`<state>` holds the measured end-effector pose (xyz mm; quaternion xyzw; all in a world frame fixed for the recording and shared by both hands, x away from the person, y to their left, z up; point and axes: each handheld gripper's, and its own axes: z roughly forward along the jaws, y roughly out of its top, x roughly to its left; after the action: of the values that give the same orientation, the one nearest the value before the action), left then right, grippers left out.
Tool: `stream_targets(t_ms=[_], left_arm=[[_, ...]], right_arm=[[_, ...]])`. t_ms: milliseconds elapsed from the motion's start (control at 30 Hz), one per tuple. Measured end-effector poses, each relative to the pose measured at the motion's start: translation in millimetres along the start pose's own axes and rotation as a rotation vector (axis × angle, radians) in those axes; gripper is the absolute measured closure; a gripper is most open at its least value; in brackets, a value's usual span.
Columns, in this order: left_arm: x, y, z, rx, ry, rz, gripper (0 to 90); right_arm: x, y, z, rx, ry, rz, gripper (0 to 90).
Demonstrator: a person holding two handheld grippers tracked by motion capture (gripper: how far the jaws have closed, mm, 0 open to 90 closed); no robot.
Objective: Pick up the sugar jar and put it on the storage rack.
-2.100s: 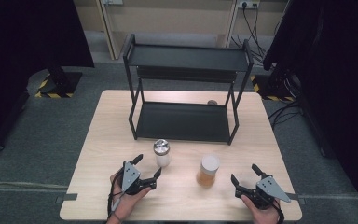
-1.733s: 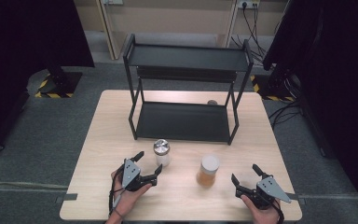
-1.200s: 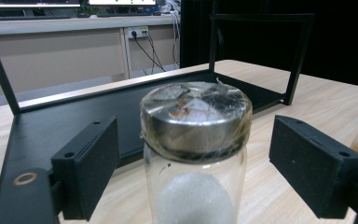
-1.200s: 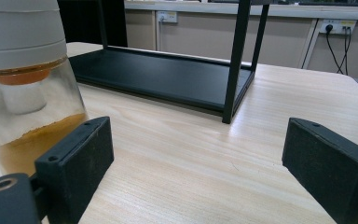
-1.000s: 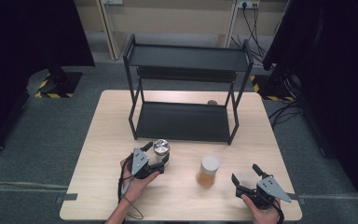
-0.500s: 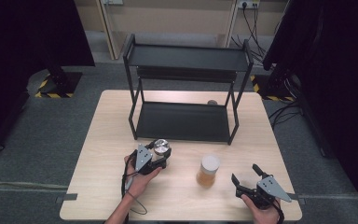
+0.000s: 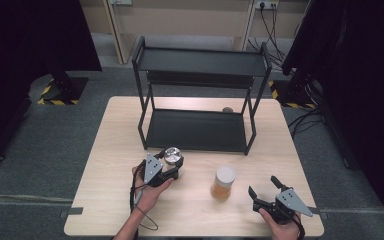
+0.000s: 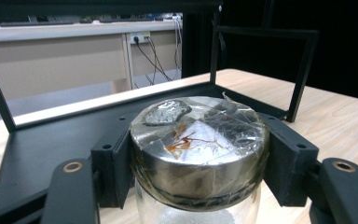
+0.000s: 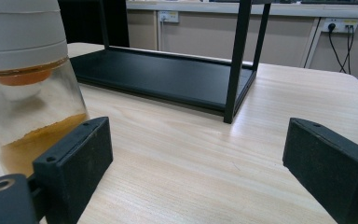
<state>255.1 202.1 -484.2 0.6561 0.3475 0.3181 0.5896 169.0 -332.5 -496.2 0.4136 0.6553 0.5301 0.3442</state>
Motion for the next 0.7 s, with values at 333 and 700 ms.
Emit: stream_targets(t_ms=[333, 700], left_arm=[[-1.6, 16.1, -7.4, -0.056, 0.014, 0.018, 34.7], [-2.6, 34.7, -9.4, -0.11, 0.045, 0.033, 34.8]], right_arm=[[0.3, 0.1, 0.0, 0.0, -0.001, -0.002, 8.3], [0.7, -0.2, -0.2, -0.001, -0.002, -0.002, 8.3]])
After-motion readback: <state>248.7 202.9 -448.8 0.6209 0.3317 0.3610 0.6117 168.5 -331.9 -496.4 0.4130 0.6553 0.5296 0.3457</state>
